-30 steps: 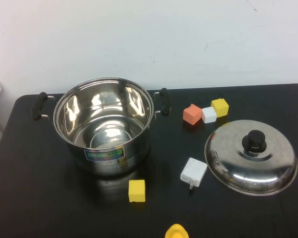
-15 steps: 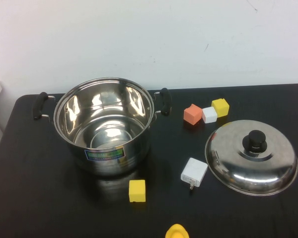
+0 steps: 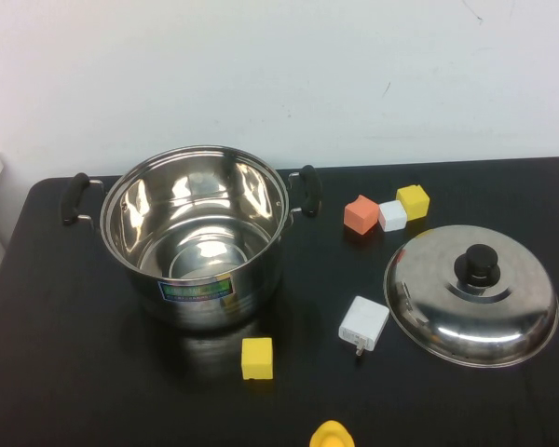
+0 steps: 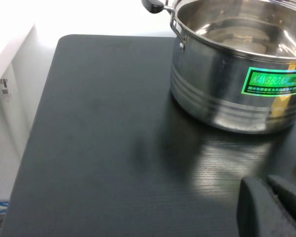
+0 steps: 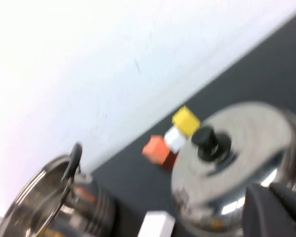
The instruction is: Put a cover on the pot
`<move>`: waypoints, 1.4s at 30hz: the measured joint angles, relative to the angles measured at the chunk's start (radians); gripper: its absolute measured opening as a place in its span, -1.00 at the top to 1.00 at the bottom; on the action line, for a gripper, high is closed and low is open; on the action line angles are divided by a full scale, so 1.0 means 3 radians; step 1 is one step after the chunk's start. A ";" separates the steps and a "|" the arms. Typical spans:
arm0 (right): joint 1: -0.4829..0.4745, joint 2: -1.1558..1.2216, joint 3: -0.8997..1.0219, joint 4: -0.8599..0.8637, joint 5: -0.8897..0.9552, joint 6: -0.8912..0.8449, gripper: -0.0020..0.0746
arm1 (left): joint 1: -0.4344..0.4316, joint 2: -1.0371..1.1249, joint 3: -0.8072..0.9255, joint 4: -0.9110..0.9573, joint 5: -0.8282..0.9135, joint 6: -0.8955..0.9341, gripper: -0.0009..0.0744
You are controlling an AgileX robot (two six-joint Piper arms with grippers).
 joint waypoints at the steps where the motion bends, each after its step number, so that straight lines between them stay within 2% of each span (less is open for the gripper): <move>1: 0.0000 0.0000 0.0000 -0.0008 -0.0064 -0.0055 0.95 | 0.0000 0.0000 0.0000 0.0000 0.0000 0.0000 0.98; 8: 0.0000 0.0000 0.0000 -0.0008 -0.0198 -0.0493 0.95 | 0.0000 0.0000 0.0000 -0.0012 0.0000 0.0000 0.98; 12: 0.0000 0.0000 -0.0078 0.0034 0.0016 -0.0779 0.95 | 0.0000 0.0000 0.0000 -0.0012 0.0000 0.0000 0.98; 14: 0.0000 0.0000 -0.0250 0.0055 0.0252 -0.1045 0.95 | 0.0000 0.0000 0.0000 -0.0012 0.0000 0.0000 0.98; 22: 0.0000 0.0317 -0.1108 0.0486 0.0751 -0.2789 0.95 | 0.0000 0.0000 0.0000 -0.0012 0.0000 0.0000 0.98; 27: 0.0006 0.0881 -0.1301 0.0338 0.0637 -0.3205 0.95 | 0.0000 0.0000 0.0000 -0.0012 0.0000 0.0000 0.98; 29: 0.0041 0.1069 -0.1364 0.0041 0.0477 -0.3173 0.95 | 0.0000 0.0000 0.0000 -0.0012 0.0000 0.0000 0.98; 31: 0.0122 0.1204 -0.1400 -0.0292 0.0244 -0.2894 0.95 | 0.0000 0.0000 0.0000 -0.0012 0.0000 0.0000 0.98; 38: 0.0754 0.1864 -0.1414 -0.1854 -0.0991 -0.1008 0.95 | 0.0000 0.0000 0.0000 -0.0012 0.0000 0.0000 0.98; 40: 0.0905 0.2157 -0.1420 -0.2167 -0.1406 -0.0618 0.89 | 0.0000 0.0000 0.0000 -0.0012 0.0000 0.0007 0.98; 42: 0.1038 0.2489 -0.1420 -0.2301 -0.1861 -0.0468 0.74 | 0.0000 0.0000 0.0000 -0.0014 0.0000 0.0007 0.98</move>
